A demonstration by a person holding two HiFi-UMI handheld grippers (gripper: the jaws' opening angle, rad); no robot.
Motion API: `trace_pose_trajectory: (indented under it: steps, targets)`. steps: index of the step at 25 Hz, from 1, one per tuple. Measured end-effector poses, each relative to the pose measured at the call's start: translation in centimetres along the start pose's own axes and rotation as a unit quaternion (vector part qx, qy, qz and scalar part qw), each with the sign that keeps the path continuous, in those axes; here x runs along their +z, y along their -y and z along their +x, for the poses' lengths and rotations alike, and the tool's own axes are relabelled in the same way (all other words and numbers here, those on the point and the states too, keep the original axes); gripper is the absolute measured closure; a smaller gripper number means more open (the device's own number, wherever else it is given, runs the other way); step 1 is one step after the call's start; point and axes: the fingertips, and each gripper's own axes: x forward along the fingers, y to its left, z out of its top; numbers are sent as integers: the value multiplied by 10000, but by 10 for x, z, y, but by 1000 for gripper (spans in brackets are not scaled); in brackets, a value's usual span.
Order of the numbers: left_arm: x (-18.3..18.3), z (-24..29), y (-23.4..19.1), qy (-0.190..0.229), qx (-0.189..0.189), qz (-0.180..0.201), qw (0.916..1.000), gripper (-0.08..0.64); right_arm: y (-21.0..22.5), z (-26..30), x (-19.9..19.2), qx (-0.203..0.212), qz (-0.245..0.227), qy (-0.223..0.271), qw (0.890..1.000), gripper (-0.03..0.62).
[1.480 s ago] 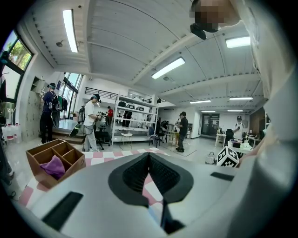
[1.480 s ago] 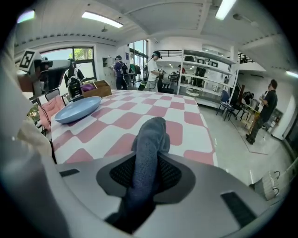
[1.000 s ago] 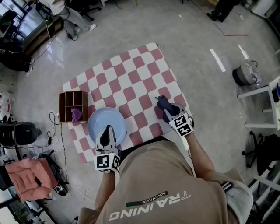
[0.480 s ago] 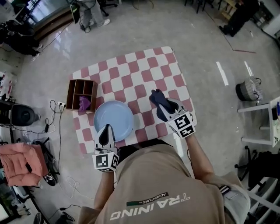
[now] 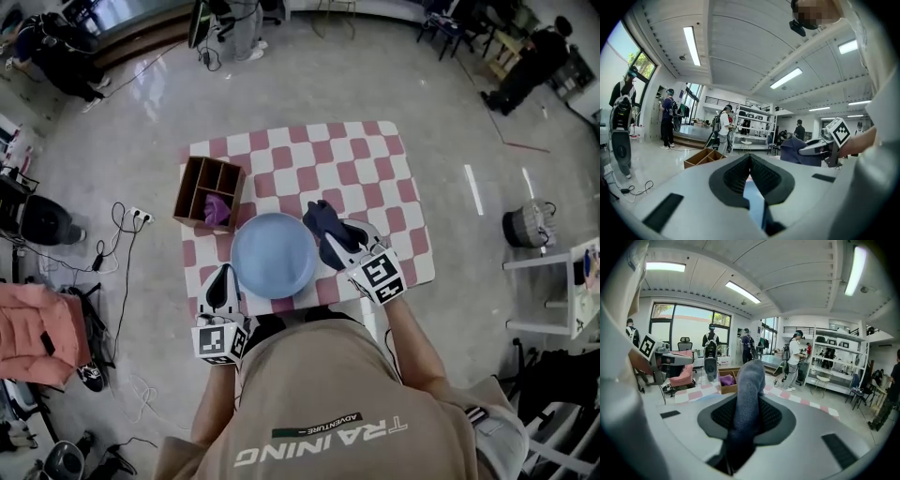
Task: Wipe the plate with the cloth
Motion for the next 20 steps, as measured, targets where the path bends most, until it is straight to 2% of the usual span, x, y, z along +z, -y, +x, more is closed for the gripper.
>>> trace_pose_trajectory:
  steps: [4,8,13,20]
  targets:
    - [-2,-5,-29,10,41,18,10000,549,-37,26,6,298,-129,-57,9995,485]
    - [-10,-7,-49,-40,71,-159,9998,549,-69,50,1,594,-185,-305,9976,485]
    - [-9,-20,-78,6,165,-211,9996,549,-119,88,-22,1101,-264,-673,9913,485]
    - [-1,-29,-115,115,20,-64,9999,549,-166,139,-69,1448,-256,-1340,9800,485]
